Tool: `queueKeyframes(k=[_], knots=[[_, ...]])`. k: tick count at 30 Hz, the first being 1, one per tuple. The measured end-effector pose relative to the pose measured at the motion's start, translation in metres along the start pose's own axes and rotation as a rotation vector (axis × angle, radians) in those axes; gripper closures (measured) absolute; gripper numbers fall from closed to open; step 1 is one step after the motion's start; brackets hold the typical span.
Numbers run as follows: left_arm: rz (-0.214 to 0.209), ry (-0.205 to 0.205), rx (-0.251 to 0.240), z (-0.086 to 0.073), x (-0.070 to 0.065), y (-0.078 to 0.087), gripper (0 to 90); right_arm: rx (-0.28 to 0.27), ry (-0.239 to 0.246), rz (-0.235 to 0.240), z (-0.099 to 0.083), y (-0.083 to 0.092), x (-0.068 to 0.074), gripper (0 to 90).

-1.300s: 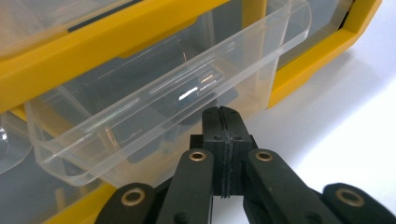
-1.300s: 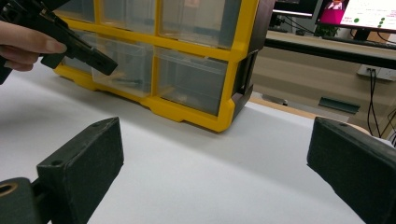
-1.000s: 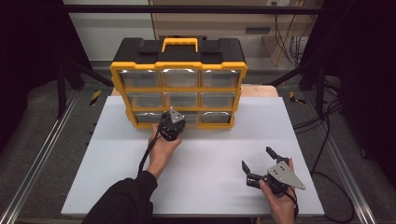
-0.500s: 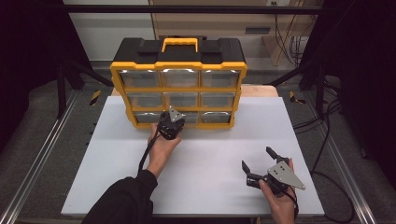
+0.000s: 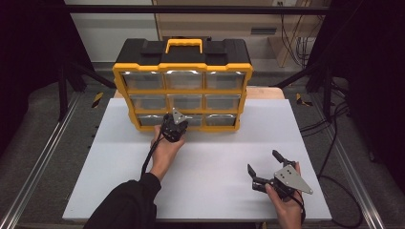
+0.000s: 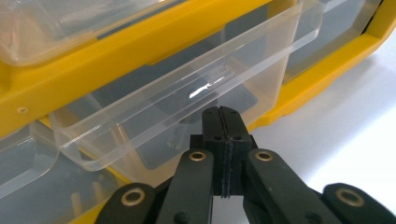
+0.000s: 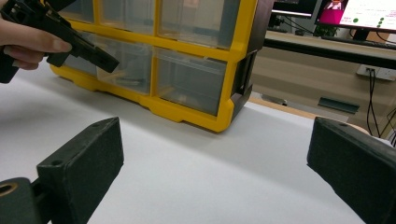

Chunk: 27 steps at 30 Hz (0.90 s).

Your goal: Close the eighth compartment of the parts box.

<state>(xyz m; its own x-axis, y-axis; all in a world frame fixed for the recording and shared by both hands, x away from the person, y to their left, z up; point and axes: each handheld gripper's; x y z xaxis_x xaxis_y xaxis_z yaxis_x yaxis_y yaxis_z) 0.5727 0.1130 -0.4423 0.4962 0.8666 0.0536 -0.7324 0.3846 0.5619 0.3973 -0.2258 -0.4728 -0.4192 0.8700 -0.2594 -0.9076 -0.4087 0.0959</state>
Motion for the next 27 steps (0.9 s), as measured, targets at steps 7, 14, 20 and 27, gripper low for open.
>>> queueKeyframes(k=[7,14,20,27], knots=[[0.005,0.0,0.001,0.0012,0.0008,-0.0013,89.7,0.0,-0.001,-0.001,-0.0001,0.0002,-0.0003,3.9],[0.006,0.0,-0.001,0.0016,0.0001,-0.0027,89.7,0.0,-0.002,-0.001,-0.0001,0.0004,-0.0007,3.9],[0.009,-0.001,-0.001,0.0019,0.0009,-0.0028,89.7,0.0,-0.001,0.0,-0.0002,0.0003,-0.0007,3.9],[0.01,0.001,-0.004,0.0025,0.0011,-0.0031,89.7,-0.001,-0.001,0.0,-0.0002,0.0004,-0.0006,3.9]])
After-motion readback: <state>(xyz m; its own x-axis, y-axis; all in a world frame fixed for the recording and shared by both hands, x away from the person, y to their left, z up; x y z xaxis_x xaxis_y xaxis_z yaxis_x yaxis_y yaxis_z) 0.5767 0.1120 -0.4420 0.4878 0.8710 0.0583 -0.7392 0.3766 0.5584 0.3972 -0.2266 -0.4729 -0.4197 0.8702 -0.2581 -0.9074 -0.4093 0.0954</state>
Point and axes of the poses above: each handheld gripper's, and its own axes: y roughly backward along the jaws, z roughly out of its top, x roughly to its left, and after that the axes turned 8 degrees about y, right-handed
